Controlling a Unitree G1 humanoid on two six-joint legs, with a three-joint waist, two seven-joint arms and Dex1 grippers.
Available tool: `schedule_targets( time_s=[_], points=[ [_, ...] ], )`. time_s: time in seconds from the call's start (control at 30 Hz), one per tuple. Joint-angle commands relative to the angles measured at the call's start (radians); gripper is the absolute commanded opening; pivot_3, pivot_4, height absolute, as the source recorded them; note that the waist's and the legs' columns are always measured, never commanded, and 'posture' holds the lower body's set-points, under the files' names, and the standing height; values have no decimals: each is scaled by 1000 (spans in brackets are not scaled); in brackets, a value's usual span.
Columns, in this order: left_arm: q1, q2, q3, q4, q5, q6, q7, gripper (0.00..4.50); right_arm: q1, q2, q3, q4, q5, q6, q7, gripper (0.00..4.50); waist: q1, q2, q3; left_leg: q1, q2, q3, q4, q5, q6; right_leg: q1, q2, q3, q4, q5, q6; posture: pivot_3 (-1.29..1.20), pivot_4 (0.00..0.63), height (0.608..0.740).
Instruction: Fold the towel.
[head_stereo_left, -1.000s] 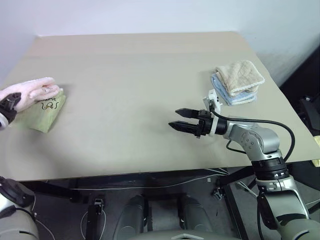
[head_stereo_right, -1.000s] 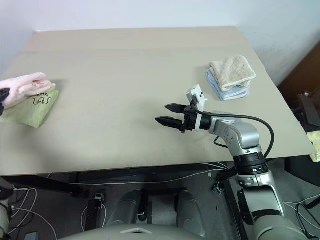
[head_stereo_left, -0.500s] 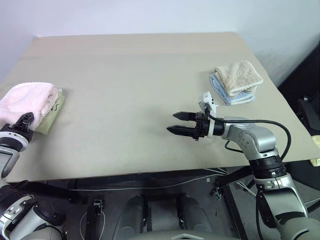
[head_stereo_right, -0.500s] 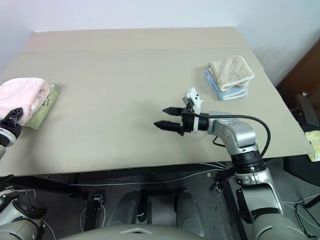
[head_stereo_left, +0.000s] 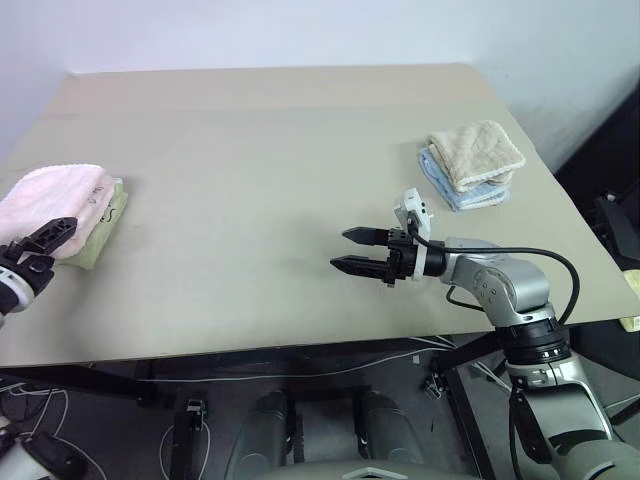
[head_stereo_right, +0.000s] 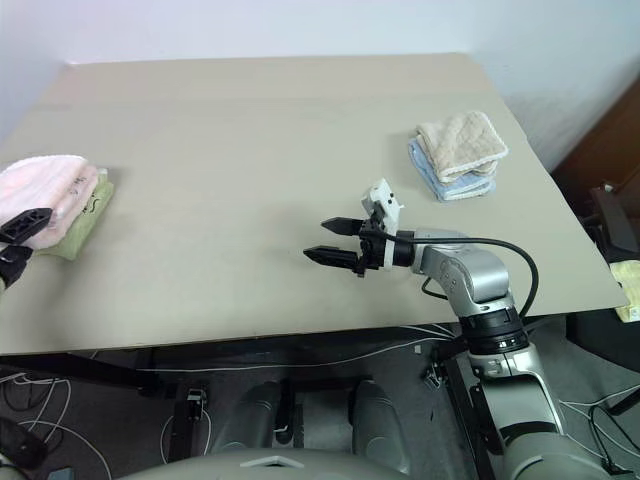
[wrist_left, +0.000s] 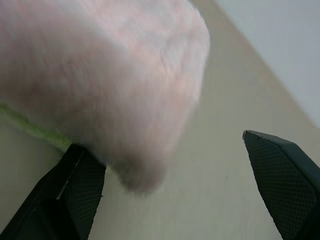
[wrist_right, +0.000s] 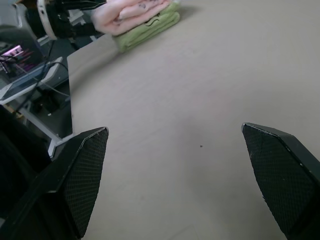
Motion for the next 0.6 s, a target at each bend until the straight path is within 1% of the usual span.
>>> schedule_targets(
  time_s=[0.03, 0.1, 0.13, 0.17, 0.2, 0.27, 0.37, 0.47, 0.53, 0.6],
  points=[
    [64, 42, -36, -92, -41, 39, -82, 4457, -9, 4, -23, -28, 4, -27, -4, 4500, -1, 0, 0, 0, 0, 0, 0, 0, 0, 0, 0, 0, 0, 0, 0, 0, 150, 740],
    [199, 65, -179, -286, 53, -108, -269, 4457, -16, 3, -41, -17, 5, -40, -8, 4500, -3, 0, 0, 0, 0, 0, -1, 0, 0, 0, -1, 0, -1, 0, -1, 0, 150, 740],
    [250, 51, -247, -365, 135, -260, -376, 4457, -19, 0, -50, -16, 8, -43, -9, 4500, -4, 1, 0, 0, 0, 1, -2, 0, 0, 0, -1, 0, -3, 0, -2, 0, 150, 740],
    [283, 40, -289, -407, 194, -374, -453, 4457, -22, 0, -55, -16, 10, -44, -12, 4500, -3, 1, 0, 0, -1, 3, -5, 0, 0, 0, -3, 1, -4, -1, -3, 0, 150, 740],
    [291, 24, -308, -419, 223, -442, -483, 4457, -22, 0, -57, -19, 10, -45, -15, 4500, -1, 1, 0, 0, -1, 5, -9, 0, -1, -1, -5, 1, -6, -2, -6, 0, 150, 740],
    [293, -1, -328, -436, 215, -485, -518, 4457, -19, -7, -64, -26, 10, -48, -12, 4500, 1, 1, -1, 0, 0, 7, -11, 0, -1, -1, -6, 0, -6, -2, -7, 0, 150, 740],
    [269, -71, -412, -512, 225, -625, -609, 4457, -3, -43, -90, -62, 29, -58, 23, 4500, 3, 4, 0, 0, 1, 7, -12, 0, -1, -2, -6, 0, -6, -2, -8, 0, 150, 740],
    [266, -121, -516, -539, 281, -753, -700, 4457, 8, -67, -99, -67, 23, -80, 39, 4500, 4, 3, -1, 0, 1, 9, -11, 0, 0, -2, -6, -1, -7, -3, -9, 0, 150, 740],
    [261, -131, -569, -540, 280, -778, -748, 4457, 11, -75, -105, -71, 28, -80, 43, 4500, 2, 3, -1, 0, 1, 9, -11, 0, 0, -1, -5, -1, -7, -3, -9, 0, 150, 740],
    [275, -108, -631, -543, 278, -785, -837, 4457, 17, -79, -117, -76, 36, -88, 42, 4500, 3, 3, -1, 0, 1, 9, -11, 1, 0, -1, -5, -1, -6, -3, -9, 0, 150, 740]
  ],
)
